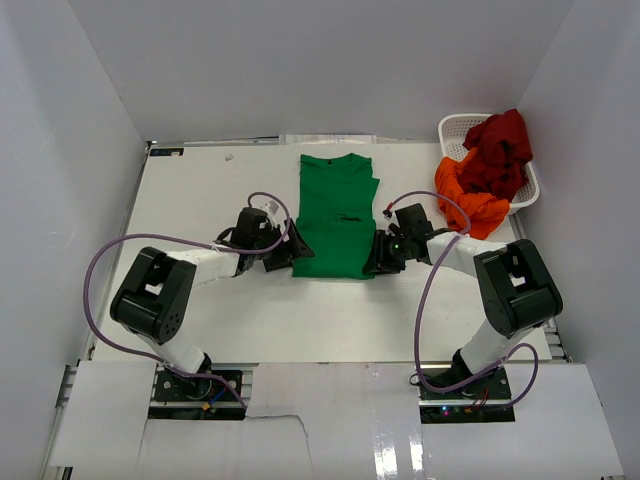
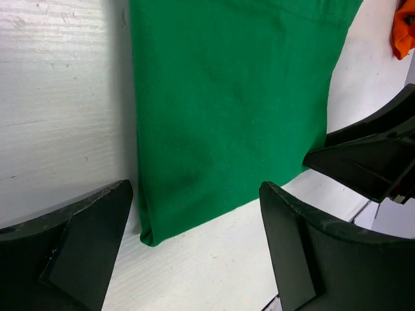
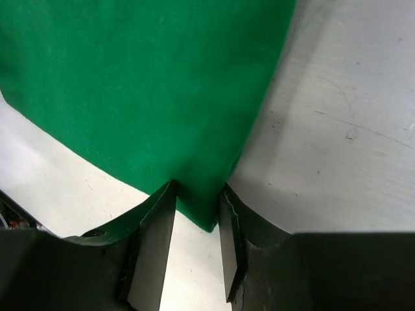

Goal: Fold and stack the t-shirts
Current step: Grab one side of the 2/3 rectangular tshirt with both arms

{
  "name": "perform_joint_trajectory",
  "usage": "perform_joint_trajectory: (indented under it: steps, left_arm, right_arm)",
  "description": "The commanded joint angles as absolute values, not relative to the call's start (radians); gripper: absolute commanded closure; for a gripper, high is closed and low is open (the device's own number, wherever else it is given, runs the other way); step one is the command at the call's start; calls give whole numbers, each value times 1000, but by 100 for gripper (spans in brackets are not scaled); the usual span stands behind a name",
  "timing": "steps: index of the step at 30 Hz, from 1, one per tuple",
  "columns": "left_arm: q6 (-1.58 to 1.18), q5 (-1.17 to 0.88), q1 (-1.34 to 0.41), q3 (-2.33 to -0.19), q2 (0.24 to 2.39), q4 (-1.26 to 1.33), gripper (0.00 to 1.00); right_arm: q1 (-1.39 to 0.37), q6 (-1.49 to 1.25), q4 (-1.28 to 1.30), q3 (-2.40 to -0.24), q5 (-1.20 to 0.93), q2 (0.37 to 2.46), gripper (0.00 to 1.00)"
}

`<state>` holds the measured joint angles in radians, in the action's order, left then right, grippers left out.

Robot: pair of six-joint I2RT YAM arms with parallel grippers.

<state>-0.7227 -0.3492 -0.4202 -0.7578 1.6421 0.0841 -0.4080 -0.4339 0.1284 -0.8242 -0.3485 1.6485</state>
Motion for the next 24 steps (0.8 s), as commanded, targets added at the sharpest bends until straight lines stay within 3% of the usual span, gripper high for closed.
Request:
perform_joint_trajectory:
  steps: [1,12,19,21,22,24]
  left_arm:
    - [-712,-327,-423,-700,1648,6,9]
    - [-719,-305,-431,-621,1611,-46,19]
    - [-709,-331,-433,-729,1818,24,59]
    - [-706,-342,-433,-752,1839,22,86]
    - [-703,-344,-434,-753,1838,17,99]
    - [-693,-345,-437,-738,1818,6,100]
  right_arm:
    - [-413,-436,101,-801,-356,1680,61]
    - [-416,-434,107,-808,-356,1680,64]
    - [-422,-433,113,-816,-351,1692,79]
    - [-423,-431,110,-811,-357,1692,91]
    - [-423,-430,112,-802,-367,1689,92]
    - [-433,-426,115,-785,-373,1668,92]
